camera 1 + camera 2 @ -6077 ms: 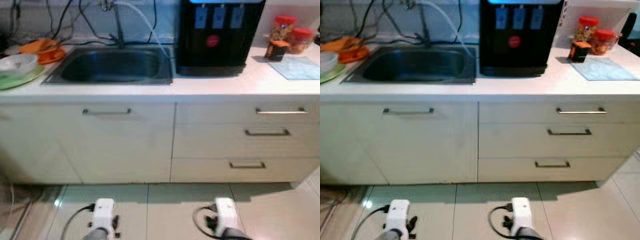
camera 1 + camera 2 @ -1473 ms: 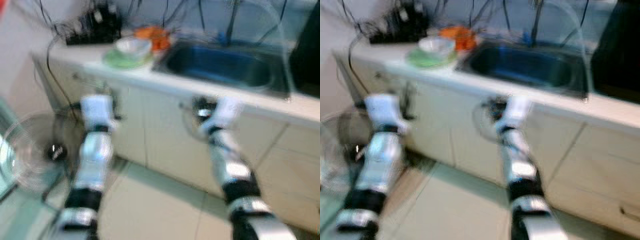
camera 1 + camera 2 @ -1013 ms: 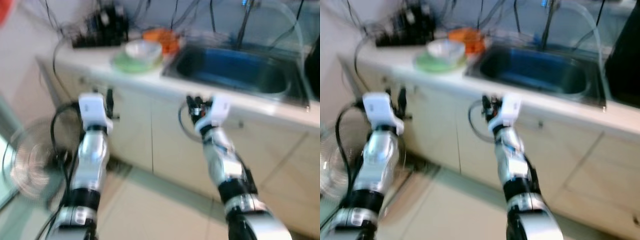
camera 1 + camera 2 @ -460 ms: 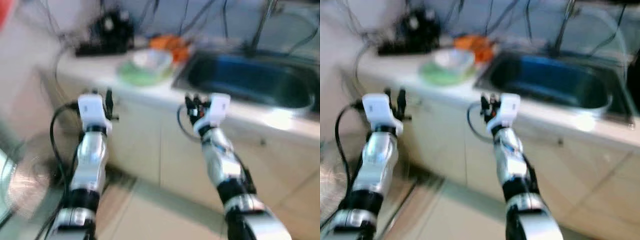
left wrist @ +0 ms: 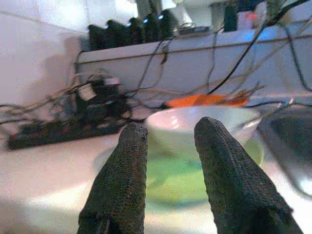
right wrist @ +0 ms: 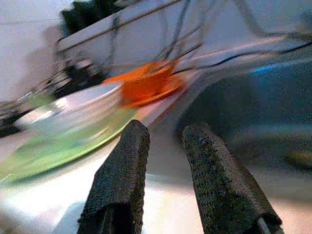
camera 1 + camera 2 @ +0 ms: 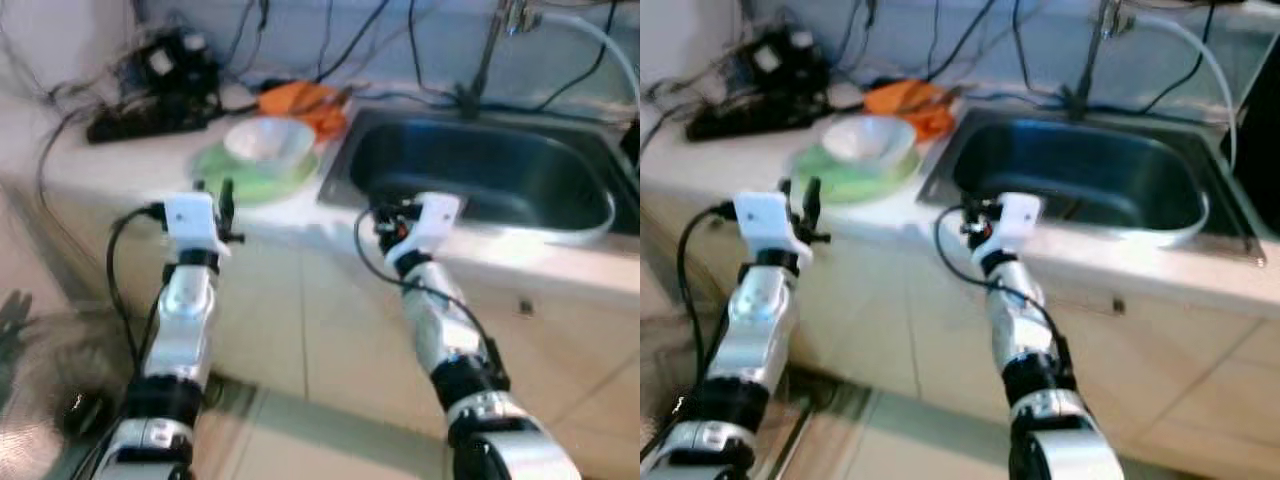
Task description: Kitchen organization
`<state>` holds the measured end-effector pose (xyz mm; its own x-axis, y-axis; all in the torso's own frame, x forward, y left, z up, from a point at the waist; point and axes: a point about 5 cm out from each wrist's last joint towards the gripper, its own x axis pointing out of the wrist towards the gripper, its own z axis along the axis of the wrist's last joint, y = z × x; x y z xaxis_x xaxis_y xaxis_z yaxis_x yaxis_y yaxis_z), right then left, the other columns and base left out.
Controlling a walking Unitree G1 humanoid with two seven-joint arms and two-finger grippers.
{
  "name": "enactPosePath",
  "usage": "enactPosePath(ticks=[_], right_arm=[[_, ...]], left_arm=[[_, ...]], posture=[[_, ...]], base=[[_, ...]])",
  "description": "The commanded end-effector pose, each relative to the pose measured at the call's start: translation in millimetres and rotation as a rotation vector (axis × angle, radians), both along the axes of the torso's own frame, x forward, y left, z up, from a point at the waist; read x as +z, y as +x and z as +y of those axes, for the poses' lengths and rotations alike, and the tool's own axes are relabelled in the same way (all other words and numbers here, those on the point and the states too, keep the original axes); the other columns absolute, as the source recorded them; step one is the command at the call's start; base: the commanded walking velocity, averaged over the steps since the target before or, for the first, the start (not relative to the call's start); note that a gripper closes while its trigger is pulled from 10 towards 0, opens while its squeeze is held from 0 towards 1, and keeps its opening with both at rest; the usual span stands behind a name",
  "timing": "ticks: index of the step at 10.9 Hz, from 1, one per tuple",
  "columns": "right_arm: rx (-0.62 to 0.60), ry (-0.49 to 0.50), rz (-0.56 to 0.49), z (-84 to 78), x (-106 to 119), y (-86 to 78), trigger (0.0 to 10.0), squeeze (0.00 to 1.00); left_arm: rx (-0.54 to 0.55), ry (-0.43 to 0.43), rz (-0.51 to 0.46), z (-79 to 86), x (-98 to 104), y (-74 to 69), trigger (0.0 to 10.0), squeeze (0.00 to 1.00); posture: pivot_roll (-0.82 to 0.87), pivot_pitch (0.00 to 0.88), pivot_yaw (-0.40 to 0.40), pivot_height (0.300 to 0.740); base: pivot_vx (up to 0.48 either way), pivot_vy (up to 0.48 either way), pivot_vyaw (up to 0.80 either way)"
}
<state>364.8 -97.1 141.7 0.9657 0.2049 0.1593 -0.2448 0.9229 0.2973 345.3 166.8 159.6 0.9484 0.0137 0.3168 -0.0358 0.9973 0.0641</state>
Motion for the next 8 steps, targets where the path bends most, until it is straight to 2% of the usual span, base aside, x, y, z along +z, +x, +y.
enactPosePath(ticks=[1, 2, 8], right_arm=[[-0.042, -0.011, -0.006, -14.9, 3, 2.3, 10.0, 0.0], [-0.049, -0.014, -0.008, -15.5, 2, 2.3, 10.0, 0.0], [-0.062, -0.01, -0.016, -16.8, 2, 1.9, 10.0, 0.0]], left_arm=[[-0.057, -0.003, -0.016, -15.7, 4, 1.2, 10.0, 0.0], [-0.081, 0.01, -0.017, -19.2, 4, 0.6, 10.0, 0.0], [-0.138, 0.015, -0.019, -28.2, 3, -2.7, 10.0, 0.0]], posture=[[0.14, 0.0, 0.02, 0.74], [0.14, 0.0, 0.019, 0.74], [0.14, 0.0, 0.017, 0.74]], base=[[0.0, 0.0, -0.8], [0.0, 0.0, -0.41], [0.0, 0.0, 0.0]])
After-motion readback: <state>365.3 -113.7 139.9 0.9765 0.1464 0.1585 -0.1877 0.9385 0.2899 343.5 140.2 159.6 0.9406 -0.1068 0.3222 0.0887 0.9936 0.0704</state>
